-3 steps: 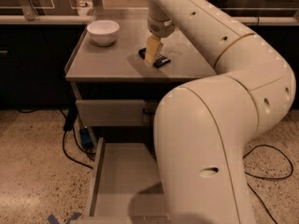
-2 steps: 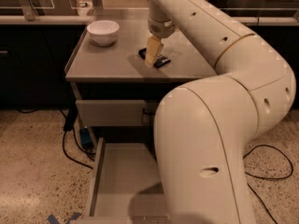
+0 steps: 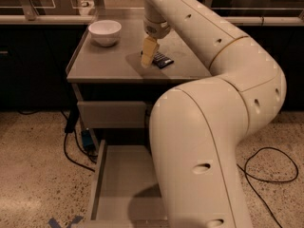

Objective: Place rxbar blueberry into middle drawer

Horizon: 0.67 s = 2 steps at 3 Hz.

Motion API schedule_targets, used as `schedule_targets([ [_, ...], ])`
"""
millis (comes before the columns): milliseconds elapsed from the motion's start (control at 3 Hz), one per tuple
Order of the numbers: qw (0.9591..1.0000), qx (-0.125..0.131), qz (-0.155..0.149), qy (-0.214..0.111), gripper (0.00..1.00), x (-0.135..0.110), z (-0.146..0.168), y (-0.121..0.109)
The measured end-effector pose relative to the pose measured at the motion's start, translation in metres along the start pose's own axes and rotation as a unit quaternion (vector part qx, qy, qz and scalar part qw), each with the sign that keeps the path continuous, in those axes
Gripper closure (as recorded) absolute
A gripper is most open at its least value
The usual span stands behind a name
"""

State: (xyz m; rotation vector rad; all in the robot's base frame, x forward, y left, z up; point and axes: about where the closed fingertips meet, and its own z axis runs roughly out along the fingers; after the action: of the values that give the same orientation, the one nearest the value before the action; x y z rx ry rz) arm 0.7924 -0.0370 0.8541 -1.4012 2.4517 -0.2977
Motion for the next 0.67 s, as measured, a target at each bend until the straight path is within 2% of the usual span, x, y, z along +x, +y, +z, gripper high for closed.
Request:
schedule_targets([
  [333, 0.9996, -0.014, -0.024, -0.01, 0.0, -0.0216, 0.0155, 0.0053],
  [667, 0.9994, -0.015, -0.027, -0.014, 0.0, -0.0257, 0.0177, 0.0045],
])
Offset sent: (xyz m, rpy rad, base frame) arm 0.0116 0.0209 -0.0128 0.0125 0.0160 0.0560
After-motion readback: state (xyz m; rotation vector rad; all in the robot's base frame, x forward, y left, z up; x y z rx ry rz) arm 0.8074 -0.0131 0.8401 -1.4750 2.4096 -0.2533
